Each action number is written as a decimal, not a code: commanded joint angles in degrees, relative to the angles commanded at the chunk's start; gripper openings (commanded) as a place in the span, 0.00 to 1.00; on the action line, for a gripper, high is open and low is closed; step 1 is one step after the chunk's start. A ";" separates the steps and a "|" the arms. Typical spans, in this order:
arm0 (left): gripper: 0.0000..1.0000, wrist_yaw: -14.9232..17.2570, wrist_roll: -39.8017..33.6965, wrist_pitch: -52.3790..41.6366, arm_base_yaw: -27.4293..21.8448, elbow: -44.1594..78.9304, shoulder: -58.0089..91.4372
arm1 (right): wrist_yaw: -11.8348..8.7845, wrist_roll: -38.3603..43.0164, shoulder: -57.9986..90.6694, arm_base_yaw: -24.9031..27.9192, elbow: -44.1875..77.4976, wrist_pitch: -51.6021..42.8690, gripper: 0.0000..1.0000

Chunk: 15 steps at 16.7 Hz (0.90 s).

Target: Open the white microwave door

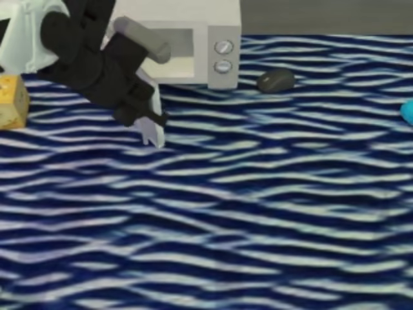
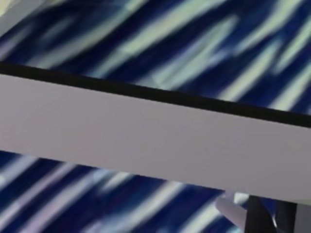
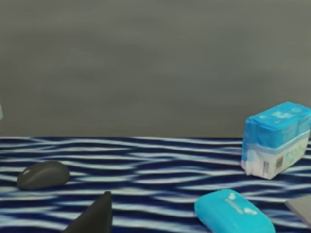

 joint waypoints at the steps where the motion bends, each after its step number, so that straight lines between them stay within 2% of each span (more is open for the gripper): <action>1: 0.00 0.56 1.06 0.03 0.35 -0.18 -0.45 | 0.00 0.00 0.00 0.00 0.00 0.00 1.00; 15: 0.00 1.04 1.83 0.13 0.72 -0.26 -0.92 | 0.00 0.00 0.00 0.00 0.00 0.00 1.00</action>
